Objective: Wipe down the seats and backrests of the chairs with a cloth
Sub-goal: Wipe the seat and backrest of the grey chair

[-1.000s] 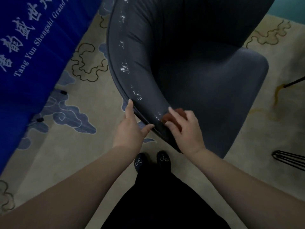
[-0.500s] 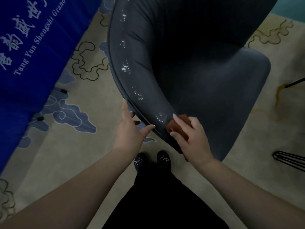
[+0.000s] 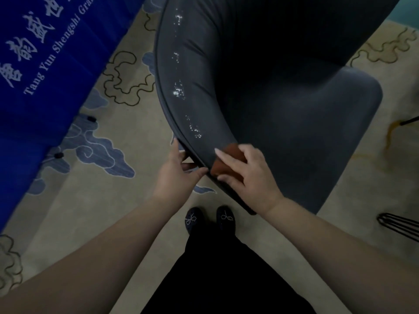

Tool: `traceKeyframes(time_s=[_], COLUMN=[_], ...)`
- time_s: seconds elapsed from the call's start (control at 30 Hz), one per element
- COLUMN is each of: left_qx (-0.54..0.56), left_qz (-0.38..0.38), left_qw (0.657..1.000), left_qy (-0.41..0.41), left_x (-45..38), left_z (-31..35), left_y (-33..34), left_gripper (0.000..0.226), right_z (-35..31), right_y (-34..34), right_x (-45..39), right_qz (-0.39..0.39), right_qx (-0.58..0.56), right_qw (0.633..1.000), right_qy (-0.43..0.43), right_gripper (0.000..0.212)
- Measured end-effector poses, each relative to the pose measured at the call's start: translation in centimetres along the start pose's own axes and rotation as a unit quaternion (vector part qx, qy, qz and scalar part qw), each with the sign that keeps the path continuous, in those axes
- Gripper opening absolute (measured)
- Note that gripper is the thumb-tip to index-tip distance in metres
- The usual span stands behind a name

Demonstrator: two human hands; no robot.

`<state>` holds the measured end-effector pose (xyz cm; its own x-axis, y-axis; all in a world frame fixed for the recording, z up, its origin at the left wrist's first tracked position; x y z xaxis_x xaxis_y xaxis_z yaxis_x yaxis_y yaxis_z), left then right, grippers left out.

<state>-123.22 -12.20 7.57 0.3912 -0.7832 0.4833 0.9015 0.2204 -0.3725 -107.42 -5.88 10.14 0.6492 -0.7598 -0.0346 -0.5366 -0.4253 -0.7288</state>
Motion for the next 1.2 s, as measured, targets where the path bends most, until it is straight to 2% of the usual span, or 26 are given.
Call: traceKeyframes(time_s=[0.1,0.17,0.27,0.33,0.5,0.6,0.73,0.87,0.97,1.07,1.2], left_qx=[0.023,0.024,0.017,0.018,0.050,0.059,0.064,0.075,0.053,0.021,0.035], left_qz=[0.002,-0.003,-0.011,-0.009,-0.010,-0.015,-0.026,-0.035,-0.057,-0.075,-0.088], left_qw=[1.000,1.000,1.000,1.000,0.999,0.998,0.998,0.996,0.997,0.997,0.996], left_qy=[-0.004,-0.012,-0.013,-0.008,-0.005,-0.006,-0.005,-0.015,0.002,0.001,0.005], left_x=[-0.3,-0.8,-1.5,-1.8,-2.4,-2.9,-3.4,-4.0,-4.6,-5.3,-5.9], left_z=[0.2,0.5,0.9,1.0,0.8,1.0,1.1,1.4,2.2,2.7,2.8], left_y=[-0.4,-0.7,-1.2,-1.3,-1.7,-2.0,-2.5,-3.6,-4.1,-4.2,-4.6], left_gripper=[0.085,0.089,0.090,0.086,0.088,0.096,0.102,0.109,0.113,0.118,0.117], right_z=[1.6,2.3,0.7,-0.3,2.6,1.4,0.0,3.5,1.6,-1.3,-0.8], right_y=[0.1,-0.2,0.0,0.4,0.0,-0.3,0.4,0.3,0.1,0.8,0.6], right_x=[-2.5,-1.2,0.8,-0.7,-3.3,-1.2,-4.5,-4.7,-3.0,-5.2,-7.8], right_qz=[0.012,0.022,0.008,-0.005,0.020,0.018,0.012,0.043,0.031,0.027,0.047], right_qx=[-0.018,-0.025,-0.018,0.008,-0.022,-0.029,-0.016,-0.046,-0.029,0.002,-0.002], right_qw=[0.999,0.997,1.000,1.000,0.996,0.998,1.000,0.993,0.997,1.000,0.999], right_qy=[0.048,0.067,0.011,-0.019,0.084,0.043,0.011,0.102,0.058,0.000,0.028], right_gripper=[0.052,0.051,0.050,0.050,0.051,0.051,0.050,0.049,0.049,0.048,0.049])
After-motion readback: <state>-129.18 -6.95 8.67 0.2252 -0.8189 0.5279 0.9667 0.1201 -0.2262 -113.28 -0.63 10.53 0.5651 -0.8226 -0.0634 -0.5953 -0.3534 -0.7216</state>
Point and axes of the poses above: each hand's wrist, its own x-axis away from the middle knuckle, its own y-axis out of the palm, z = x × y, the point moved 9 cm from there along -x, towards the middle knuckle, and after that the axes turned 1 degree about -y, right-handed, at the moved point
